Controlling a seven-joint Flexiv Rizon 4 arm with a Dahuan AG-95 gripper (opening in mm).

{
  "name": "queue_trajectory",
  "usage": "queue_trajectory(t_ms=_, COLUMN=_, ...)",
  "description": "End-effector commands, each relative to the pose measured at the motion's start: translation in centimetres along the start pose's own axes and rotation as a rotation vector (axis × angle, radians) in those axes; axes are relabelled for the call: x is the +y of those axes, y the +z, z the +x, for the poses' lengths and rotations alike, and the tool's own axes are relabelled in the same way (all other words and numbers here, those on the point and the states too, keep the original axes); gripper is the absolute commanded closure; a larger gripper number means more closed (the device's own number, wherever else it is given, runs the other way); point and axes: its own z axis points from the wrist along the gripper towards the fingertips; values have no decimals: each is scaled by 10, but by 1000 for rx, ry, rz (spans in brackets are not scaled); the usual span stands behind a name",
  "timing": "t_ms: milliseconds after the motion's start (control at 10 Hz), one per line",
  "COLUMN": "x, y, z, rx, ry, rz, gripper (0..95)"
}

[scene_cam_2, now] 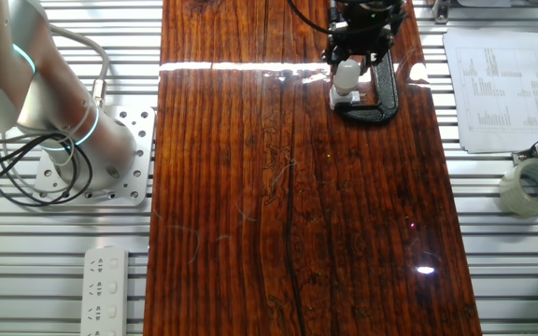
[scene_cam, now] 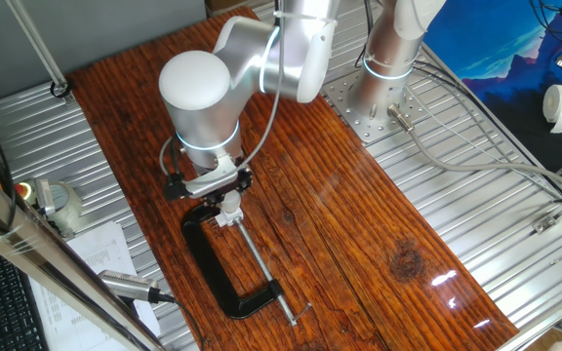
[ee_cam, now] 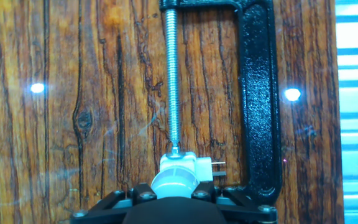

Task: Install the light bulb by rotating it

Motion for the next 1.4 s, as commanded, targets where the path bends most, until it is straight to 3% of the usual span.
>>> queue_trajectory(t_ms=100, x=-2, y=1, z=0, rx=1, ry=61, rz=4, gripper=760)
queue_trajectory(t_ms=700, x=-3, y=1, z=6, rx=-3, ry=196, rz=2, gripper=760)
queue_trajectory(t_ms=1400, x=-8, y=1, z=3, rx=-4, ry=284, rz=-28, gripper=760)
